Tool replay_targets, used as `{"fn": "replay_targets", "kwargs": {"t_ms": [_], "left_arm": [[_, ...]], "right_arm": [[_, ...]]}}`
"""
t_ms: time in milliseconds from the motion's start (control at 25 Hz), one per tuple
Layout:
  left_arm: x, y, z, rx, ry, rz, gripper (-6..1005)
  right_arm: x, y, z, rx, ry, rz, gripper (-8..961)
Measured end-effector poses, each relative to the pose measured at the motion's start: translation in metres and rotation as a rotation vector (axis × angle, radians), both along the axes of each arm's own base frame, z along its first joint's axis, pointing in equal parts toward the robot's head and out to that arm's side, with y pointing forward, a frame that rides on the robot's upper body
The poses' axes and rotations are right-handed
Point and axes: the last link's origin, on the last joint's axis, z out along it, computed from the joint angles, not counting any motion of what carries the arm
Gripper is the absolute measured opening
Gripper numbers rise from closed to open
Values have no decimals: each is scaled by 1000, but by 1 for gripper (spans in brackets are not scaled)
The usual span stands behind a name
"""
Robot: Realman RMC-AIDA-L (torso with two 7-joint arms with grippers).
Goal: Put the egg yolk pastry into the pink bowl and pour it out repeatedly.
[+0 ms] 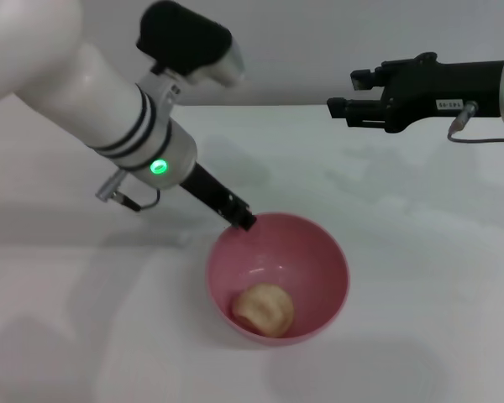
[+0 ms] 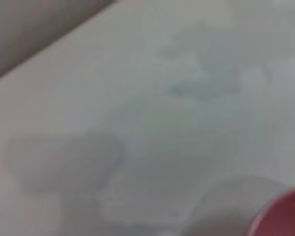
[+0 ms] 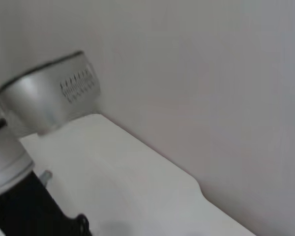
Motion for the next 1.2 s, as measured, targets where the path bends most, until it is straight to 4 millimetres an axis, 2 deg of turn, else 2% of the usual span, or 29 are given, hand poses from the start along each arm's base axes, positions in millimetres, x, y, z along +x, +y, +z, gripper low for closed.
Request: {"fn": "replay_targets", "kwargs": {"t_ms": [280,440,600,760,840,880,1040,1120,1200], "left_arm": [[-7,26,40,126,-131,21,516],[-15,36,69,218,-312,55,676],[-35,37,107,368,-664,73,691],[-73,25,151,588,-1035,81,695],[-109,5,175,776,-1203,55,694],[-109,5,175,776,-1203,55,694],[-150,-24,190,1044,-1246,-60,694],[-170,-37,190,1173,-1177,-127,694],[-183,-48,185,1275,-1032,-235,694]], "right_arm": [[13,6,-3,27,21,-57,530],[23,6,-3,50,155,-127,530],[39,4,0,97,260,-172,530],[60,1,9,157,408,-226,530],[78,-2,18,232,574,-266,530],[78,-2,18,232,574,-266,530],[109,-9,30,420,764,-289,530],[125,-16,34,542,823,-283,530],[140,-25,34,676,825,-269,530]]}}
